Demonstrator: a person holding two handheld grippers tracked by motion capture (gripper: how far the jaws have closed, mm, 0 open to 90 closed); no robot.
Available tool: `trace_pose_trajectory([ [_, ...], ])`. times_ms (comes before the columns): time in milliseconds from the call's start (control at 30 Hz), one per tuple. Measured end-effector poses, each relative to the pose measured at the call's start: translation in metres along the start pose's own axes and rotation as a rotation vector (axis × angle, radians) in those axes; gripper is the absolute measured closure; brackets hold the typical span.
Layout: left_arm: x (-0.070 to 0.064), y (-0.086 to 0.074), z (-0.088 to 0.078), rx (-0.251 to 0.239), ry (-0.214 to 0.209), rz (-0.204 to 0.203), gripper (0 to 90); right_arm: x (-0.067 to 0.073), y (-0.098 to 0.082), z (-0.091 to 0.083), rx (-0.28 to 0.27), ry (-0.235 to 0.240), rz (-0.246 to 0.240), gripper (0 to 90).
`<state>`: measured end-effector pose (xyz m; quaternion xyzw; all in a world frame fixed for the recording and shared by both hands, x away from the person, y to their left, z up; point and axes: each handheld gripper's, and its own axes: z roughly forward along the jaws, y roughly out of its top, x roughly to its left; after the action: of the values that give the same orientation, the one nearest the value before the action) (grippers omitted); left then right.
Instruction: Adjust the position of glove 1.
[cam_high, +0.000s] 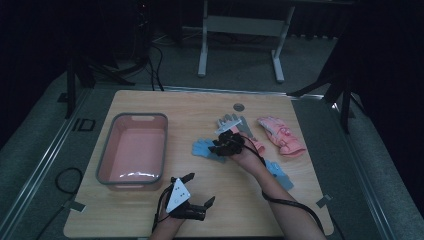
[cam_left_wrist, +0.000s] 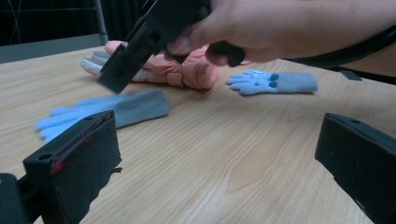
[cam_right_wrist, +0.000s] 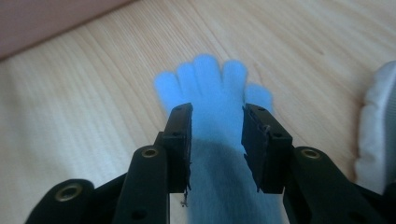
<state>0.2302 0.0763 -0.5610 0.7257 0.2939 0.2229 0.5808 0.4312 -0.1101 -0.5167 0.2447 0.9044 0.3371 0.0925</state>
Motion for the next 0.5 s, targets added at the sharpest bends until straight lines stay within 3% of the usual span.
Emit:
trace_pose_trajectory([
  [100, 0.000, 0.000, 0.000, -0.001, -0.002, 0.000, 0.0, -0.001, 0.000, 0.008, 0.024, 0.002, 0.007, 63.0],
  [200, 0.000, 0.000, 0.000, -0.001, -0.002, -0.002, 0.0, -0.004, -0.005, 0.023, 0.091, -0.015, 0.016, 62.2],
  [400, 0.000, 0.000, 0.000, -0.001, -0.001, -0.001, 0.0, -0.006, -0.008, 0.024, 0.076, -0.010, 0.020, 78.5],
  [500, 0.000, 0.000, 0.000, -0.001, 0.000, -0.004, 0.0, -0.004, -0.010, 0.023, 0.058, -0.021, 0.070, 84.1],
])
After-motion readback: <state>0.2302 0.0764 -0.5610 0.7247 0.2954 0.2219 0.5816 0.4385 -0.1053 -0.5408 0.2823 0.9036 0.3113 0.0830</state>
